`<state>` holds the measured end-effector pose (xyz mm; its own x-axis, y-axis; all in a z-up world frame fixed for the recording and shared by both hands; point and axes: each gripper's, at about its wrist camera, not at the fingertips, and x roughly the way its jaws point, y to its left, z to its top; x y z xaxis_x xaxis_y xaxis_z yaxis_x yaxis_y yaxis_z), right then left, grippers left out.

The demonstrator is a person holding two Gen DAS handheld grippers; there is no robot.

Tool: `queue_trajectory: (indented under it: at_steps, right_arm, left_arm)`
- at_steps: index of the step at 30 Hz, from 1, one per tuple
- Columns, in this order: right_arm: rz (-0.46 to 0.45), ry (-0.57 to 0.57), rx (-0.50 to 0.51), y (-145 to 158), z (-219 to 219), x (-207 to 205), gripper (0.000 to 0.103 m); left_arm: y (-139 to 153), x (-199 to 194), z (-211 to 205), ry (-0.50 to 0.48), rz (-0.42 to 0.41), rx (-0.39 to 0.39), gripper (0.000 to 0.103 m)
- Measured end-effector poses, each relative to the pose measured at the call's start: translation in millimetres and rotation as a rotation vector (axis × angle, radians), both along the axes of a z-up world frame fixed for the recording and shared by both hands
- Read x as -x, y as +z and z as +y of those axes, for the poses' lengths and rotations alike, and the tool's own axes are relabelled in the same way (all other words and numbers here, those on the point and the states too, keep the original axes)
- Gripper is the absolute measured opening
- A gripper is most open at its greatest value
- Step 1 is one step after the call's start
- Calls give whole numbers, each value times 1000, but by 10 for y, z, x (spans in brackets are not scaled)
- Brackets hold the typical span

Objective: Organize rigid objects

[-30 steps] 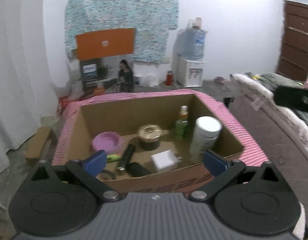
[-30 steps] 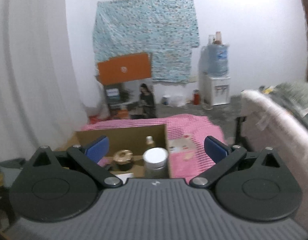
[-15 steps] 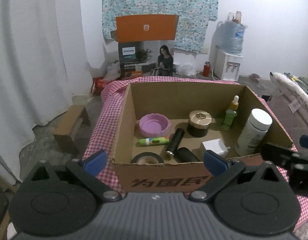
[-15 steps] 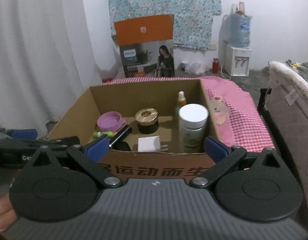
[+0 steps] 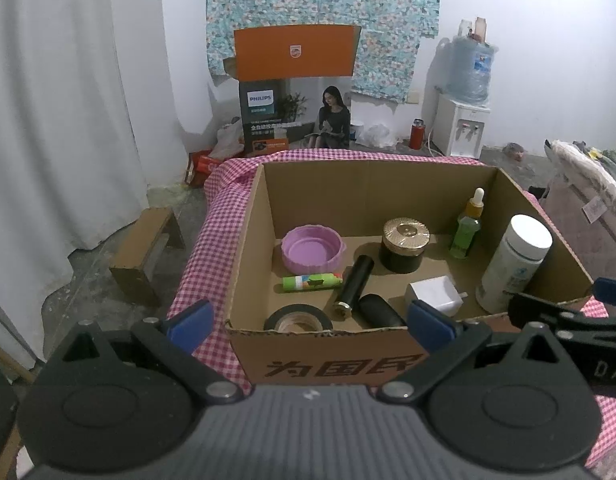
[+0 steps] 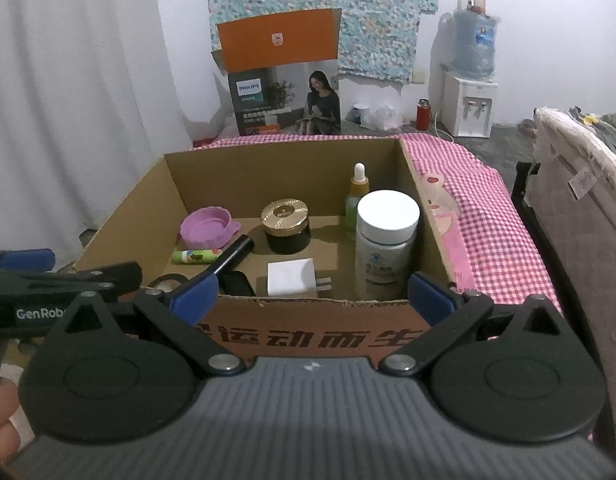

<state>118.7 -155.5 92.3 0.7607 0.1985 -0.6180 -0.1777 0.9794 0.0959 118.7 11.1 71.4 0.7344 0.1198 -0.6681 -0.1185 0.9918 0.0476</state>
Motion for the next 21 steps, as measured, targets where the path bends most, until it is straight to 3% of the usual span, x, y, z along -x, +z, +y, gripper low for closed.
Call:
queue_trajectory:
  at_steps: [21]
  right_arm:
    - [22,-11,-11,-28,-18,6,102]
  left_arm:
    - [9,38,56,1,4,-17,103]
